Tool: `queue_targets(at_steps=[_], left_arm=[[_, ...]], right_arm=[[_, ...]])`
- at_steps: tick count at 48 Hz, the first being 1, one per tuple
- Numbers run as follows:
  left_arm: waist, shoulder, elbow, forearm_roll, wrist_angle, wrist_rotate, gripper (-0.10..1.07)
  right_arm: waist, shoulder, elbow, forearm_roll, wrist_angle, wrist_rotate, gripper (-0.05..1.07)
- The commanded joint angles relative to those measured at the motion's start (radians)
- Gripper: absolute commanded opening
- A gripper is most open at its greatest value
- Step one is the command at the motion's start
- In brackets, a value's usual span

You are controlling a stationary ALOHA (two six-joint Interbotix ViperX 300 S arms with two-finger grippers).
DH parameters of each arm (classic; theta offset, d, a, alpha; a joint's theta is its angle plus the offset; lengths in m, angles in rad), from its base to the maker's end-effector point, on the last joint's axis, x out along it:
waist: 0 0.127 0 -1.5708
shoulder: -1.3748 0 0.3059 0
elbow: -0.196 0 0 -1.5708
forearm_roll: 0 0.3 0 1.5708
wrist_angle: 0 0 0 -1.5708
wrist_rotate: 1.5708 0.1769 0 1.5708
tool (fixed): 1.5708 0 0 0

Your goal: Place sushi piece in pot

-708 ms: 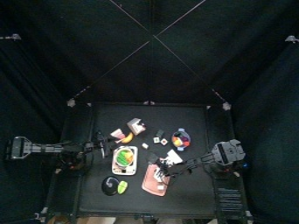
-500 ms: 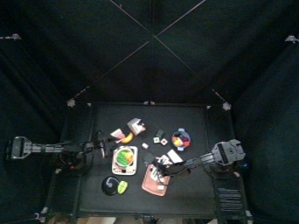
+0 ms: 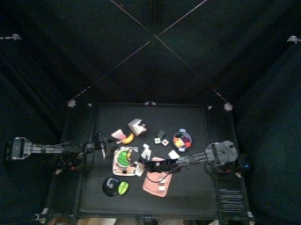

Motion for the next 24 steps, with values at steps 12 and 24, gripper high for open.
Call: queue_targets(at_steps=[12,24], left_arm=[[0.003,0.002,-0.009,-0.002,-0.002,0.002,0.81],[0.003,0.002,-0.011,-0.002,-0.002,0.0,0.81]], right_arm=[[-0.049,0.087,-0.13,0.018,-0.077,-0.002,0.64],[-0.049,0.118,-0.152,0.023,-0.078,-0.002,0.71]])
